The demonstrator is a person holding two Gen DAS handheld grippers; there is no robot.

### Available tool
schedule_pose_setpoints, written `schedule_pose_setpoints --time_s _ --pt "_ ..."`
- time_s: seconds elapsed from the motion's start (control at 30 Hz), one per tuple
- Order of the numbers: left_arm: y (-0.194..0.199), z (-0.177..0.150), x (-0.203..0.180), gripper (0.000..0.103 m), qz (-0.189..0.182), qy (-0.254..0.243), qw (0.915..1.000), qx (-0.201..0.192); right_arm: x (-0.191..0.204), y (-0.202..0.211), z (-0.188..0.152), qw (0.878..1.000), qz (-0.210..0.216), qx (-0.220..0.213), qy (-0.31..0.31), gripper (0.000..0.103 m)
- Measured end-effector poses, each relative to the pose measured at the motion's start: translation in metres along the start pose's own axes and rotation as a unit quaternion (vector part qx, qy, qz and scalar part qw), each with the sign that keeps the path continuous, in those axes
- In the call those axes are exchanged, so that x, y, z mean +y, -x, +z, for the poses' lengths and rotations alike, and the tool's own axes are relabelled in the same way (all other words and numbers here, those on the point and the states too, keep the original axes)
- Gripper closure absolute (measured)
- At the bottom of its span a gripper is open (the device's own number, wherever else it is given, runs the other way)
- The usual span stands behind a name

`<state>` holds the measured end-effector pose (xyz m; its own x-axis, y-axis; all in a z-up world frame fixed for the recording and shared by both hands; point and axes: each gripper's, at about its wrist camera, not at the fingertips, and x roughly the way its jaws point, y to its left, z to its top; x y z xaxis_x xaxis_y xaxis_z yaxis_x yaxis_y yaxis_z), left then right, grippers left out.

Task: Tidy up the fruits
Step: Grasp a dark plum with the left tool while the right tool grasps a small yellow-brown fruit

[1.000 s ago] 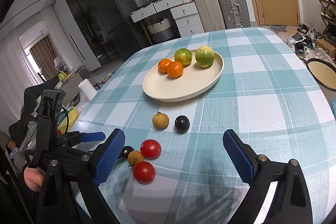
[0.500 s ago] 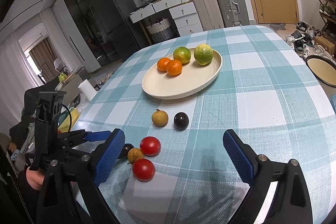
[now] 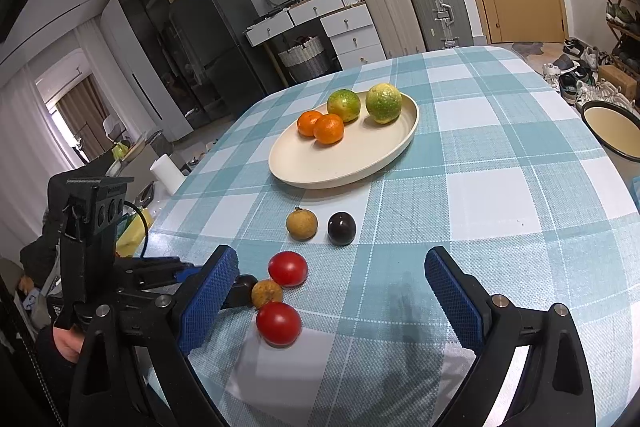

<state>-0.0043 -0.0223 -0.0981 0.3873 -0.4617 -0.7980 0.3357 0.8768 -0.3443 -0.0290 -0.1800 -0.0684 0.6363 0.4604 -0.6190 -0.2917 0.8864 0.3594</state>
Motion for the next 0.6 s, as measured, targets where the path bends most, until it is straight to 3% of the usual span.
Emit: schedule_pose_setpoints --time_s 0.6 --pt "0.027 0.002 0.021 0.081 -0.012 0.044 0.9986 -0.027 0.016 0.001 0.0 0.999 0.02 0.019 0.023 0.006"
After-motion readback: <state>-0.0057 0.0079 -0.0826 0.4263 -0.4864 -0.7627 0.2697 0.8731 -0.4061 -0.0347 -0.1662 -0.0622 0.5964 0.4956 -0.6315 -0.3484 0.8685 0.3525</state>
